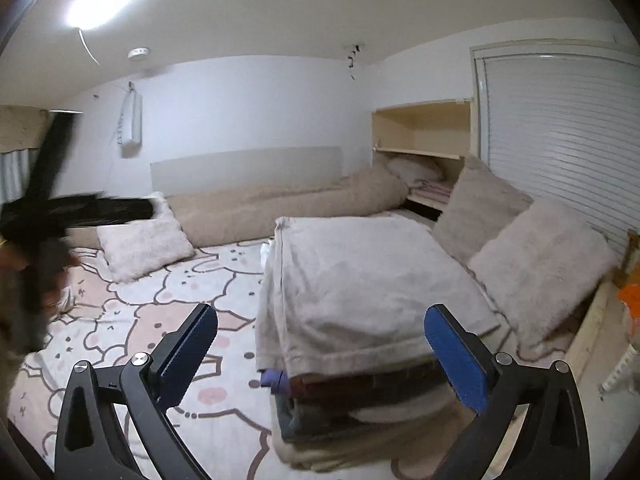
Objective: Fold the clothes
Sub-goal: 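Open both tools and withdraw them from the clothes stack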
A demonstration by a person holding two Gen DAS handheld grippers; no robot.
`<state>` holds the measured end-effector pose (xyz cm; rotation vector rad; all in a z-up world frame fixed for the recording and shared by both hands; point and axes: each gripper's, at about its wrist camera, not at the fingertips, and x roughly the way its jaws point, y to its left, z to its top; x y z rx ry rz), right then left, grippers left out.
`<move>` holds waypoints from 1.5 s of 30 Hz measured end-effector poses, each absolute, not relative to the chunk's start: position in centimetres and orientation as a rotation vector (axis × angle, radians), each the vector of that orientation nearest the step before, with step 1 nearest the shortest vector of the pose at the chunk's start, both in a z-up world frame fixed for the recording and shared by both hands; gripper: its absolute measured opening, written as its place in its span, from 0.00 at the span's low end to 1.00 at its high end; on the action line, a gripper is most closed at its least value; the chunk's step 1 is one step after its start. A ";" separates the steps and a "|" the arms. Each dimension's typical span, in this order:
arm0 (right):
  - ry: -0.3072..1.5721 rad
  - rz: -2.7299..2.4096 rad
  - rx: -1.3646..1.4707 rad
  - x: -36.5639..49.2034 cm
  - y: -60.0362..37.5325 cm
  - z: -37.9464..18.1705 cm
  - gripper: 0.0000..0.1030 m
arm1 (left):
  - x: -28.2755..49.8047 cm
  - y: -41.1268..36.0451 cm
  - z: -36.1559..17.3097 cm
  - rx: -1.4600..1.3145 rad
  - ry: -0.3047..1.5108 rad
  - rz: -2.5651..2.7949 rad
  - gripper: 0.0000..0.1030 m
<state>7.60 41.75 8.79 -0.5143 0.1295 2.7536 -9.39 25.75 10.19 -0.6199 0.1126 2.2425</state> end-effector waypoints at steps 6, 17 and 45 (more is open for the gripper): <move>0.192 2.667 -0.543 7.9 39.1 7.7 1.00 | -4.4 20.7 10.3 -0.562 0.105 2.274 1.00; 0.154 2.592 -0.560 10.5 35.9 8.5 1.00 | -2.9 15.5 6.5 -0.580 0.121 2.370 1.00; 0.026 2.574 -0.576 9.3 33.5 6.9 1.00 | -1.8 12.0 3.6 -0.655 0.141 2.462 1.00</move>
